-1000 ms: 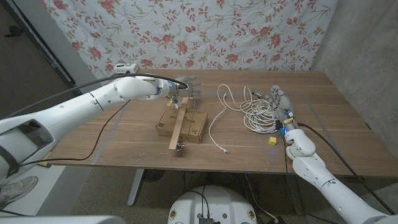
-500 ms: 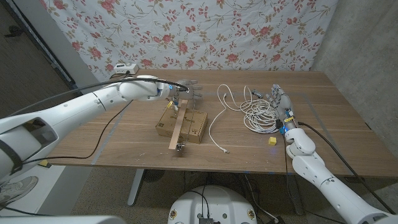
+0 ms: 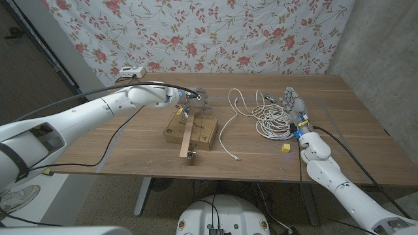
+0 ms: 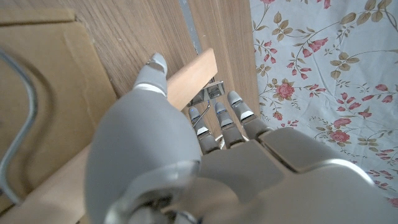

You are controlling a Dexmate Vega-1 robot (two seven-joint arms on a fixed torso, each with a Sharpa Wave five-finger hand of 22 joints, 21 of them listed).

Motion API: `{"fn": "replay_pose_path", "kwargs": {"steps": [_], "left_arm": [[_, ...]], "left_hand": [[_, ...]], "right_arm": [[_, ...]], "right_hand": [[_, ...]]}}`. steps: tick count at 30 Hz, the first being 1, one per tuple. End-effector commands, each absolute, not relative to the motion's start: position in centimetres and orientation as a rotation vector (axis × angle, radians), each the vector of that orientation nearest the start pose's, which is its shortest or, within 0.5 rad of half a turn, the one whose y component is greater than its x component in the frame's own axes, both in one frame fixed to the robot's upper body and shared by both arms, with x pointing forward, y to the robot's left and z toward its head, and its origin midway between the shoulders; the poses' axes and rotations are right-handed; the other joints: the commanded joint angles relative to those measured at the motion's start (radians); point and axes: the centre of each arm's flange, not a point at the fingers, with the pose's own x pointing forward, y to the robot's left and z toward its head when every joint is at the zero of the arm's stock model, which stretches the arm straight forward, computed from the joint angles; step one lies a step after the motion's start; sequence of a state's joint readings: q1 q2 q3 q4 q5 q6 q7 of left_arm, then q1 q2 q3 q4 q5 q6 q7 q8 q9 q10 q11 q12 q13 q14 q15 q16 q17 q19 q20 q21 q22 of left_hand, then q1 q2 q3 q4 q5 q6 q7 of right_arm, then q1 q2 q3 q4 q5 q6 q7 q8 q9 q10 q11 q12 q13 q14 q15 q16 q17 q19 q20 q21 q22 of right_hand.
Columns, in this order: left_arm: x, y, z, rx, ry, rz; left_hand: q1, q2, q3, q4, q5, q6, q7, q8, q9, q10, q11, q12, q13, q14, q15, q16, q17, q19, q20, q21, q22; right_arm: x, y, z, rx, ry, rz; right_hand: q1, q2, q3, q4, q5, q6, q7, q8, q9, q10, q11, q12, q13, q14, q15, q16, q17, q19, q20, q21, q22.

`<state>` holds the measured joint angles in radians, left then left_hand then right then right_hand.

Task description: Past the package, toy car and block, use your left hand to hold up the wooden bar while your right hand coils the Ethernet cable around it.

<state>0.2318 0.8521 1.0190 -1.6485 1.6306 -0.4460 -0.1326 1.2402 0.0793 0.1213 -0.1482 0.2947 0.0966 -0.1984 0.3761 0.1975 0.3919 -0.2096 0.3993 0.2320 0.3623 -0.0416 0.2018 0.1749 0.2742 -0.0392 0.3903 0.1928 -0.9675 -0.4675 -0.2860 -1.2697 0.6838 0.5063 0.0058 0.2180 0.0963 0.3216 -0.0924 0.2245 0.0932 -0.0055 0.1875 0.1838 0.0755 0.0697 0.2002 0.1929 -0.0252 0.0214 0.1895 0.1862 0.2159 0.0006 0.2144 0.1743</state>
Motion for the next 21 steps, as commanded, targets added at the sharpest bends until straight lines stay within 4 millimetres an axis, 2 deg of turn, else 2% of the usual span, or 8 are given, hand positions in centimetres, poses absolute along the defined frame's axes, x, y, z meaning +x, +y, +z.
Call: {"fn": "replay_pose_path", "kwargs": {"steps": [1,4,5,9,11,15,19,21], "left_arm": [[62.2,15.3,4.8,-3.039,1.083,0.147],[62.3,15.2,4.9,-3.044,1.110,0.131],[62.3,15.2,4.9,-3.049,1.120,0.135],[62.5,15.0,5.3,-3.082,1.115,0.131],[62.5,14.9,5.6,-3.100,1.113,0.126],[62.5,14.7,6.2,-3.160,1.097,0.136],[62.4,14.5,6.7,-3.210,1.094,0.117],[62.3,14.3,7.1,-3.252,1.099,0.113]], "left_hand": [[0.063,0.046,0.025,-0.006,-0.044,0.087,0.003,0.023,-0.001,0.147,-0.001,0.058,0.023,0.144,-0.194,0.022,0.012,0.047,-0.042,0.025,0.005],[0.123,0.070,0.058,-0.016,-0.070,0.146,0.010,0.028,-0.003,0.225,-0.004,0.094,0.045,0.246,-0.197,0.031,0.018,0.104,-0.069,0.064,0.012],[0.155,0.097,0.087,-0.013,-0.083,0.183,0.024,0.030,-0.004,0.269,-0.003,0.117,0.060,0.297,-0.198,0.035,0.021,0.114,-0.072,0.083,0.017],[0.198,0.132,0.165,0.006,-0.093,0.240,0.045,0.032,-0.001,0.318,0.000,0.145,0.084,0.400,-0.197,0.051,0.028,0.150,-0.075,0.135,0.033],[0.203,0.135,0.224,0.041,-0.087,0.271,0.067,0.034,0.004,0.329,0.003,0.153,0.098,0.448,-0.196,0.055,0.031,0.163,-0.063,0.175,0.050],[0.140,0.133,0.322,0.165,-0.063,0.308,0.118,0.027,0.014,0.335,0.005,0.159,0.125,0.557,-0.190,0.064,0.033,0.206,-0.054,0.279,0.086],[0.081,0.128,0.351,0.240,-0.042,0.352,0.147,0.031,0.020,0.348,0.002,0.168,0.142,0.626,-0.186,0.078,0.045,0.229,-0.048,0.336,0.098],[0.006,0.123,0.362,0.313,-0.009,0.412,0.171,0.039,0.025,0.396,0.001,0.199,0.165,0.688,-0.184,0.091,0.062,0.243,-0.040,0.386,0.102]], "right_arm": [[63.3,-32.9,-6.5,0.142,-0.696,0.094],[63.4,-33.0,-6.4,0.136,-0.696,0.094],[63.4,-33.0,-6.4,0.134,-0.696,0.092],[63.5,-33.1,-6.2,0.126,-0.695,0.094],[63.6,-33.1,-6.2,0.125,-0.696,0.093],[63.7,-33.2,-6.1,0.125,-0.698,0.095],[63.7,-33.2,-6.1,0.126,-0.701,0.095],[63.8,-33.2,-6.0,0.124,-0.702,0.096]], "right_hand": [[-0.004,0.001,0.000,0.000,0.000,0.007,0.000,0.006,0.003,0.007,-0.001,0.005,0.004,0.005,-0.001,0.007,0.000,0.008,0.004,-0.002,0.004],[-0.005,0.001,0.000,0.000,0.000,0.007,-0.002,0.006,0.003,0.007,0.000,0.005,0.004,0.007,0.000,0.007,0.000,0.009,0.006,-0.002,0.004],[-0.005,0.001,0.000,0.000,0.000,0.008,-0.002,0.006,0.003,0.007,0.000,0.005,0.004,0.007,0.000,0.007,0.000,0.009,0.007,-0.002,0.004],[-0.006,0.000,0.000,0.000,0.000,0.009,-0.005,0.006,0.003,0.009,0.001,0.005,0.004,0.011,0.000,0.008,0.000,0.012,0.009,-0.002,0.004],[-0.006,0.000,0.000,0.000,0.000,0.011,-0.006,0.007,0.003,0.009,0.001,0.005,0.004,0.012,0.000,0.008,0.000,0.012,0.009,-0.002,0.004],[-0.007,0.000,0.000,0.000,0.000,0.012,-0.007,0.007,0.003,0.009,0.000,0.005,0.004,0.013,0.000,0.008,0.000,0.013,0.009,-0.002,0.004],[-0.007,0.000,0.000,-0.001,0.000,0.012,-0.007,0.007,0.003,0.010,0.002,0.005,0.004,0.013,0.000,0.008,0.000,0.014,0.009,-0.002,0.004],[-0.008,0.000,0.000,0.000,0.001,0.013,-0.007,0.007,0.003,0.011,0.002,0.005,0.004,0.013,0.001,0.007,0.000,0.015,0.008,-0.002,0.004]]}}
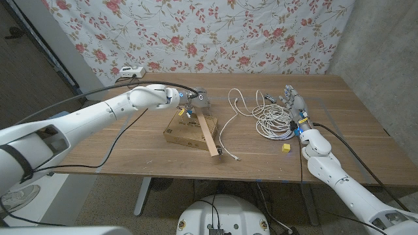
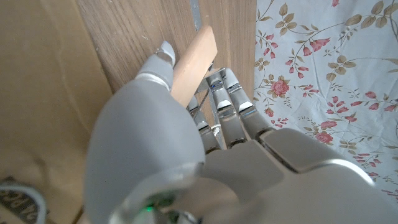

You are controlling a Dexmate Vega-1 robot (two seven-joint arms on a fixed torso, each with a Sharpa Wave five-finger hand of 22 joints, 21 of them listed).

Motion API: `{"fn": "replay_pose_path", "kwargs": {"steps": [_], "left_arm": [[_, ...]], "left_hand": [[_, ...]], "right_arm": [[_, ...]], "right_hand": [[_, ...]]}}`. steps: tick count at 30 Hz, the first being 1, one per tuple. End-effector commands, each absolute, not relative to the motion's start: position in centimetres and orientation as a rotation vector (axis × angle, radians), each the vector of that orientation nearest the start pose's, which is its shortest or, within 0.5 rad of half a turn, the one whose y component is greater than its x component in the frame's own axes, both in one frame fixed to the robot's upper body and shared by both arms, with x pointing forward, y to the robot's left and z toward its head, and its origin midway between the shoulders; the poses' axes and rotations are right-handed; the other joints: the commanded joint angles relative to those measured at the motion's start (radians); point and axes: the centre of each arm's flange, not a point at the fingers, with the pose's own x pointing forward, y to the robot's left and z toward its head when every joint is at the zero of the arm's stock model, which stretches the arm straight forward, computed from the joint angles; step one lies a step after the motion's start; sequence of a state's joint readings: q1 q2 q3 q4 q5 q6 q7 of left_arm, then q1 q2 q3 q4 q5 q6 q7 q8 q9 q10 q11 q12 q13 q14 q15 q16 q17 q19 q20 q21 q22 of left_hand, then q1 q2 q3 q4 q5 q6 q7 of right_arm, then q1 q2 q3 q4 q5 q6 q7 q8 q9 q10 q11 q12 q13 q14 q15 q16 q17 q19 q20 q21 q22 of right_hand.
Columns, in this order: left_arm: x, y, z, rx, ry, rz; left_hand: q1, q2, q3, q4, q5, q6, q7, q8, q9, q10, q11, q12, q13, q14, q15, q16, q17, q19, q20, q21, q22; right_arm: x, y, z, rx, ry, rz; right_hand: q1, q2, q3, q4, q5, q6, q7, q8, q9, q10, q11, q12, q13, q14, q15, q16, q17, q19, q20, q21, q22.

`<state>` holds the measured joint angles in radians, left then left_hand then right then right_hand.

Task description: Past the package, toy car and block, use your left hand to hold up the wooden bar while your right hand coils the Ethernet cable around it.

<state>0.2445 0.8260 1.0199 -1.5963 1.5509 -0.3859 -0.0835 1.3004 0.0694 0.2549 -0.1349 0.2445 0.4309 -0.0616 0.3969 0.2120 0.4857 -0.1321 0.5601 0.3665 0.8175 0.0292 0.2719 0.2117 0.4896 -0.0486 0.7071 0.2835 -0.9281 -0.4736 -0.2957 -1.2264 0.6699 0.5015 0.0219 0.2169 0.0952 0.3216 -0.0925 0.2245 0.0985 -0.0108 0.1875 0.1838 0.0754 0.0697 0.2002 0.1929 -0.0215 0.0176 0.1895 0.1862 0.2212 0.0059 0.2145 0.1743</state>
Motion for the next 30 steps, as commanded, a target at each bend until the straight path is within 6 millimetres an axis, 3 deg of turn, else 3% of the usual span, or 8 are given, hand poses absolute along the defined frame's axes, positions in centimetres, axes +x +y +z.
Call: {"fn": "replay_pose_path", "kwargs": {"steps": [1,6,10,16,20,24,27,30], "left_arm": [[62.2,14.3,7.4,-3.272,1.105,0.103],[62.1,13.9,8.7,-3.456,1.094,0.116],[62.6,13.5,9.9,-3.680,0.938,0.250],[63.3,12.9,10.5,-3.839,0.731,0.401],[63.6,12.8,11.1,-3.970,0.621,0.551],[63.7,12.7,11.5,-4.029,0.596,0.628],[63.7,12.8,12.0,-4.072,0.643,0.668],[63.6,13.1,12.4,-4.119,0.732,0.685]], "left_hand": [[-0.082,0.132,0.228,0.312,0.054,0.101,0.040,0.022,0.013,0.322,-0.078,0.051,0.041,0.268,-0.254,0.034,0.035,0.035,-0.031,0.086,0.012],[-0.228,0.118,0.204,0.314,0.125,0.263,0.059,0.088,0.062,0.445,-0.060,0.181,0.169,0.452,-0.249,0.114,0.128,0.066,-0.003,0.178,0.002],[-0.318,0.095,0.162,0.312,0.174,0.342,0.059,0.150,0.130,0.476,-0.054,0.310,0.346,0.514,-0.241,0.154,0.212,0.066,0.013,0.204,-0.030],[-0.441,0.069,0.091,0.322,0.232,0.407,0.078,0.230,0.219,0.493,-0.031,0.413,0.527,0.522,-0.229,0.208,0.307,0.056,0.039,0.186,-0.067],[-0.460,0.124,0.095,0.305,0.250,0.386,0.094,0.284,0.313,0.501,-0.012,0.472,0.641,0.506,-0.218,0.268,0.392,0.038,0.051,0.235,-0.023],[-0.466,0.125,0.163,0.285,0.162,0.418,0.094,0.410,0.487,0.582,-0.018,0.578,0.804,0.546,-0.211,0.415,0.561,0.071,0.028,0.372,0.038],[-0.471,0.117,0.183,0.274,0.100,0.450,0.086,0.465,0.551,0.648,-0.027,0.636,0.854,0.582,-0.197,0.466,0.589,0.109,0.011,0.429,0.046],[-0.487,0.107,0.211,0.270,0.029,0.586,0.089,0.524,0.552,0.714,-0.012,0.709,0.869,0.601,-0.192,0.546,0.628,0.160,-0.009,0.459,0.021]], "right_arm": [[63.8,-33.2,-6.0,0.124,-0.703,0.098],[63.8,-33.2,-5.9,0.124,-0.706,0.101],[63.7,-33.3,-5.8,0.124,-0.709,0.101],[63.5,-33.4,-5.8,0.123,-0.711,0.099],[63.5,-33.5,-5.9,0.125,-0.710,0.097],[63.3,-33.6,-6.1,0.126,-0.711,0.096],[63.2,-33.7,-6.1,0.126,-0.714,0.095],[63.0,-33.8,-6.1,0.124,-0.714,0.093]], "right_hand": [[-0.007,0.001,0.000,0.000,0.001,0.008,-0.002,0.007,0.003,0.011,0.002,0.005,0.004,0.010,0.005,0.007,0.000,0.010,0.002,-0.002,0.004],[-0.007,0.001,0.000,-0.001,0.001,0.009,-0.002,0.007,0.003,0.010,0.002,0.005,0.004,0.011,0.005,0.007,0.000,0.011,0.002,-0.002,0.004],[-0.008,0.001,0.000,-0.001,0.001,0.009,-0.002,0.007,0.003,0.011,0.003,0.005,0.004,0.011,0.005,0.007,0.000,0.011,0.002,-0.002,0.004],[-0.009,0.001,0.000,0.000,0.001,0.011,-0.001,0.007,0.003,0.011,0.004,0.005,0.004,0.012,0.005,0.007,0.000,0.012,0.003,-0.003,0.004],[-0.010,0.001,0.000,0.000,0.001,0.011,-0.002,0.007,0.003,0.012,0.004,0.005,0.004,0.012,0.005,0.007,0.001,0.012,0.003,-0.003,0.004],[-0.012,0.001,0.000,0.001,0.001,0.011,-0.002,0.007,0.003,0.013,0.005,0.005,0.004,0.013,0.005,0.007,0.001,0.013,0.002,-0.003,0.004],[-0.013,0.001,-0.001,0.001,0.002,0.012,-0.002,0.007,0.003,0.012,0.003,0.005,0.004,0.013,0.004,0.007,0.001,0.013,0.001,-0.004,0.004],[-0.013,0.001,-0.001,0.001,0.002,0.012,-0.002,0.007,0.003,0.012,0.001,0.005,0.004,0.013,0.004,0.007,0.001,0.013,0.001,-0.004,0.004]]}}
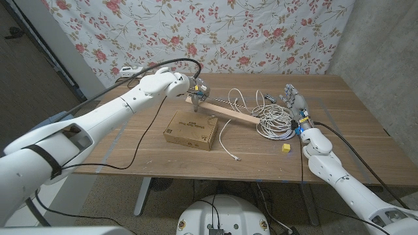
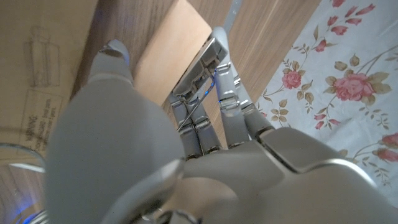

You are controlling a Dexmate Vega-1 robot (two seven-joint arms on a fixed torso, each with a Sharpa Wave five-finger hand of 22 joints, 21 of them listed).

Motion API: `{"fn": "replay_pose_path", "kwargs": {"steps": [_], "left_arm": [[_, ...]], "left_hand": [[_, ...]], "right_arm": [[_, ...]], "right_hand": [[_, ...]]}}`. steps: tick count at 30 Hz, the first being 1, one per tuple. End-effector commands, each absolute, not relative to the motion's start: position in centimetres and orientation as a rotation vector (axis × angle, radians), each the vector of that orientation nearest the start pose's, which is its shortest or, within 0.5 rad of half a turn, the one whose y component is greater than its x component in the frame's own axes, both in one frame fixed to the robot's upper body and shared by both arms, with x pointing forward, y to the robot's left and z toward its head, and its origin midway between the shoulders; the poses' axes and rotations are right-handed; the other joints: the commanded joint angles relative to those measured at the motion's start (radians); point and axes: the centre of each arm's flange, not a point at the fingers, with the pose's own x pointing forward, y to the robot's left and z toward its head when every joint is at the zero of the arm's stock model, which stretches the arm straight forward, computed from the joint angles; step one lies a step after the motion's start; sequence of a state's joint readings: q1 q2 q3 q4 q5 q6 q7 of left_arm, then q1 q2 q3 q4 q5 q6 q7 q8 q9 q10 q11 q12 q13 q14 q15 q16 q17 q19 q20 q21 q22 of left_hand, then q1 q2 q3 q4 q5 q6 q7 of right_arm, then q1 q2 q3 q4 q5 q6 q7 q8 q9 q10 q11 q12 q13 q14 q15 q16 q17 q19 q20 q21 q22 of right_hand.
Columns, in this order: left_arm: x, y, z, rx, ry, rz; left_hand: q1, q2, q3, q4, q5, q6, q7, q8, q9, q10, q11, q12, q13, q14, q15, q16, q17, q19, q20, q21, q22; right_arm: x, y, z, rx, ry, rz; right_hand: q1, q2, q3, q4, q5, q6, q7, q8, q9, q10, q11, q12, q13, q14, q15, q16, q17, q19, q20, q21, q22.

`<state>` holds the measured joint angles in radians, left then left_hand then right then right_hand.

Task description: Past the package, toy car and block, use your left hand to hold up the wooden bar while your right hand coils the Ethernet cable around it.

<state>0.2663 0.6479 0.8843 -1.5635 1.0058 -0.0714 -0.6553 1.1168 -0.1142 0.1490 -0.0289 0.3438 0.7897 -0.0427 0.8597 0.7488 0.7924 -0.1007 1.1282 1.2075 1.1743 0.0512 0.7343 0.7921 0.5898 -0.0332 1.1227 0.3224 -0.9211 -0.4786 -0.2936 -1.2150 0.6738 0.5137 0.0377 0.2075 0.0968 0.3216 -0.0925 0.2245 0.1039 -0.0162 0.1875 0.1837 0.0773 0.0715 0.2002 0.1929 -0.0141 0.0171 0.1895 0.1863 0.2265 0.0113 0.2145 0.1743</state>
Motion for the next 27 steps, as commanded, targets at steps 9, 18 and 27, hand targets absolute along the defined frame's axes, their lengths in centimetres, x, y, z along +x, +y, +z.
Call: {"fn": "replay_pose_path", "kwargs": {"steps": [9,18,27], "left_arm": [[63.5,14.6,13.0,1.726,-0.387,-0.297],[63.0,15.9,13.1,1.521,-0.391,-0.321],[63.0,18.0,12.5,1.146,-0.437,-0.338]], "left_hand": [[-0.324,0.271,0.355,0.152,-0.143,0.307,0.078,0.116,0.023,0.423,-0.035,0.211,0.029,0.244,-0.208,0.180,0.074,0.124,-0.035,0.068,-0.069],[-0.346,0.269,0.368,0.149,-0.166,0.327,0.089,0.136,0.015,0.421,-0.027,0.259,0.029,0.245,-0.207,0.220,0.058,0.128,-0.034,0.098,-0.087],[-0.415,0.269,0.370,0.188,-0.167,0.358,0.097,0.175,0.029,0.432,-0.020,0.311,0.028,0.249,-0.204,0.280,0.054,0.170,-0.024,0.096,-0.125]], "right_arm": [[62.7,-33.9,-5.9,0.109,-0.719,0.087],[62.4,-33.9,-5.7,0.100,-0.727,0.090],[62.3,-33.8,-5.7,0.096,-0.731,0.090]], "right_hand": [[-0.004,0.000,0.000,0.001,0.002,0.007,0.003,0.007,0.003,0.012,0.001,0.005,0.004,0.005,0.004,0.006,0.001,0.008,-0.004,-0.004,0.004],[-0.001,0.002,0.002,-0.001,0.003,0.013,0.004,0.009,0.003,0.018,0.003,0.007,0.004,0.006,0.003,0.005,0.000,0.008,-0.004,-0.005,0.004],[0.000,0.002,0.003,-0.003,0.004,0.018,0.004,0.010,0.003,0.024,0.003,0.008,0.004,0.008,0.001,0.005,0.000,0.008,-0.005,-0.006,0.004]]}}
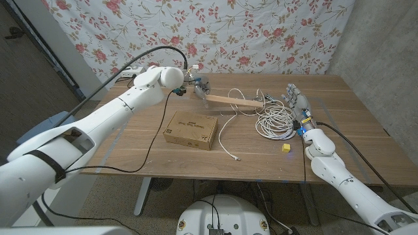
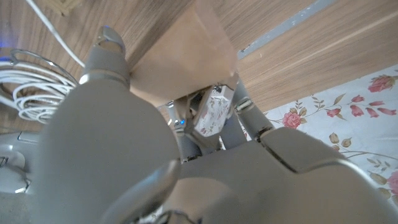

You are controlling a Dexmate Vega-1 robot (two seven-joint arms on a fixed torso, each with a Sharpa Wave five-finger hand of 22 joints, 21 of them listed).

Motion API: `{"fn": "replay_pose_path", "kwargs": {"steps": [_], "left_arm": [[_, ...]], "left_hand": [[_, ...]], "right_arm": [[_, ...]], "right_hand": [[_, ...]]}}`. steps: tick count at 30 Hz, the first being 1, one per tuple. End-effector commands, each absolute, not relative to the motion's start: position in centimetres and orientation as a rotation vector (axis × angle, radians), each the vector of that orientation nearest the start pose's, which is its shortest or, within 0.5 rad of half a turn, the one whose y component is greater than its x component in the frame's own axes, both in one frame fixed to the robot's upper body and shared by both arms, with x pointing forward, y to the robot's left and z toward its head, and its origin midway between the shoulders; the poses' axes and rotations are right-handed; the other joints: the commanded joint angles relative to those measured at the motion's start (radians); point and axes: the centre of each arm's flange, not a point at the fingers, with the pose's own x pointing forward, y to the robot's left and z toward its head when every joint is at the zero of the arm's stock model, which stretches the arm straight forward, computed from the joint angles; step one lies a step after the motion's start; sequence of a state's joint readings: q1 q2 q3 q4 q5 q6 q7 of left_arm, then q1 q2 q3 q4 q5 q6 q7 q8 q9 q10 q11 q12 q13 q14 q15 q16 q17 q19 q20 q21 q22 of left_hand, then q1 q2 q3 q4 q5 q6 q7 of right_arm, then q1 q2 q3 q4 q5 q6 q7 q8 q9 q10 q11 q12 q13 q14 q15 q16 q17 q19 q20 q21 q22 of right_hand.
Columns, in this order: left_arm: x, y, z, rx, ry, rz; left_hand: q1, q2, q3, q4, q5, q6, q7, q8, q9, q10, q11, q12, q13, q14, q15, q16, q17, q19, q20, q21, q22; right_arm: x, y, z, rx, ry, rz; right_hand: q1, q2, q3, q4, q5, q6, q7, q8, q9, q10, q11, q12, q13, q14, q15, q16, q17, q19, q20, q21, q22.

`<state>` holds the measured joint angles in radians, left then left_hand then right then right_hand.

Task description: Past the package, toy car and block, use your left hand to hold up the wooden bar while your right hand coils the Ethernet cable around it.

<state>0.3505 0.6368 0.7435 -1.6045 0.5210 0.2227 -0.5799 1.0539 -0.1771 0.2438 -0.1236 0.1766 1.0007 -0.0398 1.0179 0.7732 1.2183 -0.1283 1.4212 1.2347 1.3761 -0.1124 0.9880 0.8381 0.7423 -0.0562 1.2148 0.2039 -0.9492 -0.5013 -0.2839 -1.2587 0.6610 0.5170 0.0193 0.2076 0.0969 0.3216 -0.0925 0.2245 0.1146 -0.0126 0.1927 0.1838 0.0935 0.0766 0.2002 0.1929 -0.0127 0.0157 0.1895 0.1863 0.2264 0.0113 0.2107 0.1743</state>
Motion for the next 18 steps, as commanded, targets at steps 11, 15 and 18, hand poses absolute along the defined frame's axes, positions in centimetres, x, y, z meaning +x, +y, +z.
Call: {"fn": "replay_pose_path", "kwargs": {"steps": [11,15,18], "left_arm": [[62.0,19.1,14.3,1.026,-0.500,-0.352],[61.2,19.6,15.4,1.027,-0.528,-0.322],[60.7,20.0,16.1,1.036,-0.542,-0.300]], "left_hand": [[-0.353,0.322,0.286,0.245,-0.002,0.138,0.097,0.075,0.046,-0.018,0.023,0.081,0.000,0.037,-0.019,0.067,-0.044,-0.020,0.002,0.036,-0.001],[-0.362,0.330,0.292,0.249,-0.001,0.133,0.097,0.072,0.032,-0.026,0.021,0.099,0.000,0.036,-0.022,0.076,-0.065,-0.024,0.004,0.046,-0.003],[-0.362,0.330,0.295,0.248,-0.002,0.141,0.096,0.075,0.027,-0.025,0.022,0.103,0.000,0.038,-0.023,0.082,-0.067,-0.022,0.002,0.049,-0.005]], "right_arm": [[60.8,-33.3,-5.2,0.002,-0.745,-0.011],[59.8,-33.0,-5.0,-0.066,-0.746,-0.089],[58.9,-32.5,-4.6,-0.151,-0.743,-0.144]], "right_hand": [[0.066,0.024,0.037,-0.042,0.001,0.057,0.004,0.014,0.002,0.056,0.001,0.019,0.004,0.074,0.006,0.020,-0.005,0.050,-0.003,0.009,0.005],[0.139,0.053,0.071,-0.065,-0.011,0.118,0.012,0.024,0.002,0.114,0.001,0.030,0.004,0.148,0.008,0.036,-0.001,0.095,-0.001,0.022,0.008],[0.173,0.065,0.081,-0.058,-0.027,0.191,0.010,0.037,0.004,0.193,0.002,0.049,0.008,0.267,-0.004,0.082,0.017,0.152,0.032,0.043,0.015]]}}
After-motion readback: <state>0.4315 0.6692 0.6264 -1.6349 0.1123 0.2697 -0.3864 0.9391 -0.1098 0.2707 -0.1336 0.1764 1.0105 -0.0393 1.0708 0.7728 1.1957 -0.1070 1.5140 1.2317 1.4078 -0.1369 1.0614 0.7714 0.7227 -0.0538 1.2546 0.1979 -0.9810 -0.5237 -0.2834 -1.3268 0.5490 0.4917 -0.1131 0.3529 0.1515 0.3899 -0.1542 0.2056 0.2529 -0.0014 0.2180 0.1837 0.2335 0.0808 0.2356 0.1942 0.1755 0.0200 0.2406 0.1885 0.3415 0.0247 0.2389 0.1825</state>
